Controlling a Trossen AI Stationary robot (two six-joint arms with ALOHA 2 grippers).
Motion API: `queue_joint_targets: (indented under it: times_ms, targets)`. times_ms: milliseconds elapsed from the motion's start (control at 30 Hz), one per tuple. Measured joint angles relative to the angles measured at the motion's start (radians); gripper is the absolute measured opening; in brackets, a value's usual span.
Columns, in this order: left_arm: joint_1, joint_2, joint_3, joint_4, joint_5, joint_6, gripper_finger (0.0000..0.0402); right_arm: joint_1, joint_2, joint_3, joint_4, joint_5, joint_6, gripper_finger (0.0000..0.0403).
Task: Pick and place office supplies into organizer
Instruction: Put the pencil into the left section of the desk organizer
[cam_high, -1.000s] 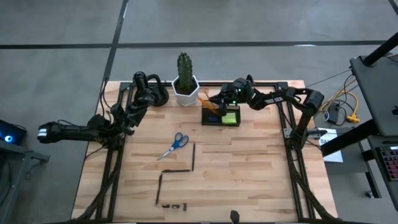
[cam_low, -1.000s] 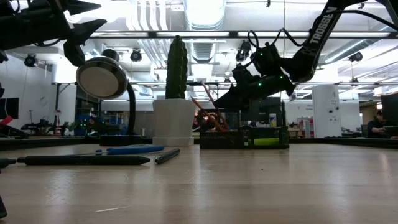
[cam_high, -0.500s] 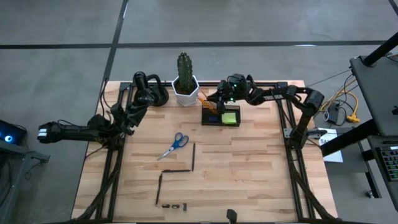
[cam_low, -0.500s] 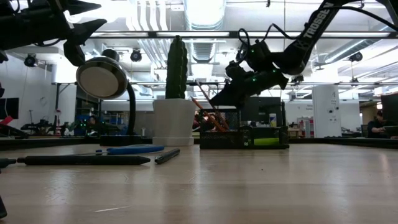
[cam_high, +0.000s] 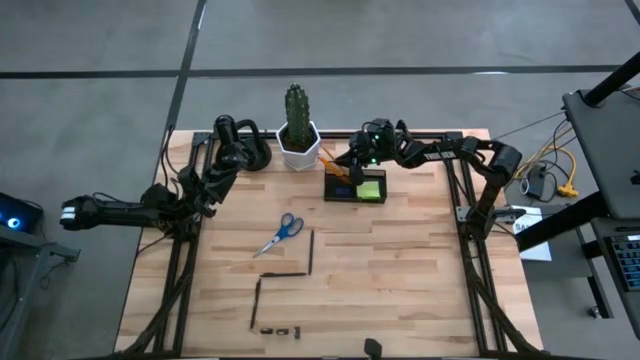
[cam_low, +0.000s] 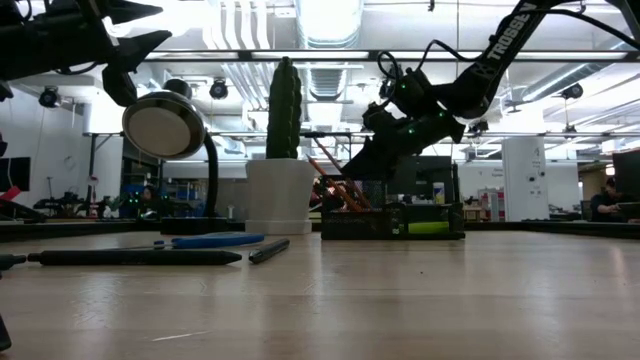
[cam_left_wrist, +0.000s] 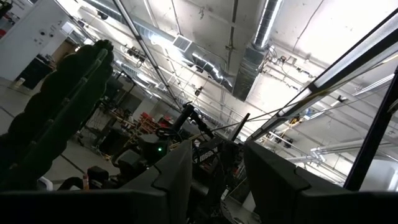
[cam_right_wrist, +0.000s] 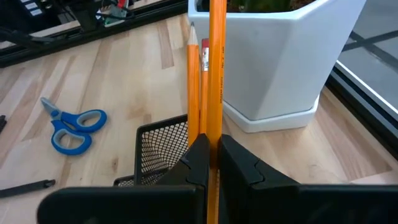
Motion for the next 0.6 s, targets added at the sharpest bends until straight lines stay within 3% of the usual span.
queue_joint_targets:
  times_ms: [600]
  targets:
    - [0.0, 0.001, 0.0, -0.001, 0.0, 0.0, 0.013, -0.001, 0.025, 0.001, 0.001, -0.029, 0.028, 0.0013]
